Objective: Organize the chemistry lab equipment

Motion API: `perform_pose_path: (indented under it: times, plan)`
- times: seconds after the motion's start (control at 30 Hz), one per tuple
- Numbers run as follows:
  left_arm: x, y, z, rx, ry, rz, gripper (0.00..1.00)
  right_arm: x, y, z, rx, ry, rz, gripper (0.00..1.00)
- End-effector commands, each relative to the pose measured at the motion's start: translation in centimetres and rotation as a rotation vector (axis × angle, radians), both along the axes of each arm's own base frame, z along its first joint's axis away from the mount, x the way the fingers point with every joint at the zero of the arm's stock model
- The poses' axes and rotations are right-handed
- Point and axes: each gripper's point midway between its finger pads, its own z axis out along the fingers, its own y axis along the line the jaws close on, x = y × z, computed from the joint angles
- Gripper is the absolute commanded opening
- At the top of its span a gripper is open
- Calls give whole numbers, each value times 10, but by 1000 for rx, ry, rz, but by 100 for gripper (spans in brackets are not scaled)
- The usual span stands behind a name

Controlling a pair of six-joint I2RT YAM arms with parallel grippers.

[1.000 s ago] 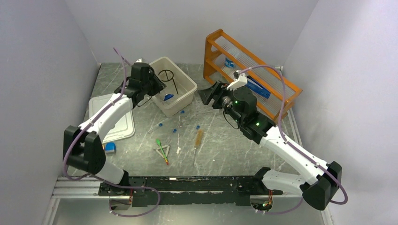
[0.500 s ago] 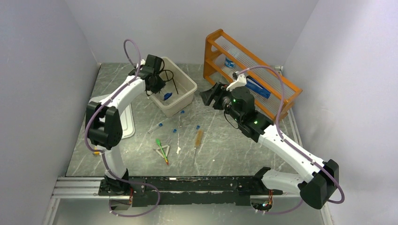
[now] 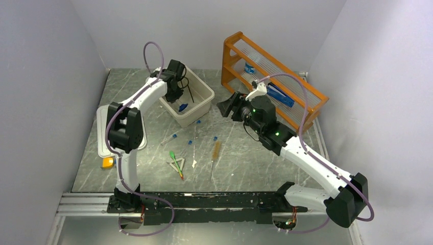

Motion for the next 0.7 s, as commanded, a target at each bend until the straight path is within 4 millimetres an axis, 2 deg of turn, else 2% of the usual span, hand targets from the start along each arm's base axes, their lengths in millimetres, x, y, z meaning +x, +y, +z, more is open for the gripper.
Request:
perform_pose_path:
  times: [0.0,0.2,0.43,0.57,0.67]
  plan:
    - [-5,2,-6,44,20,37,11,1,-2,1,14,-8,-5,69]
    - [-5,3,-12,46,27,69,12,0,-1,1,24,-5,1,69]
    - [-9,3,-24,42,63,81,13,-1,-3,-8,9,11,-2,69]
    - [-9,2,-26,45,69,71,17,-1,-3,-9,8,14,-1,69]
    - [-1,-4,-24,46,55,13,22,-2,-4,-6,7,9,-2,68]
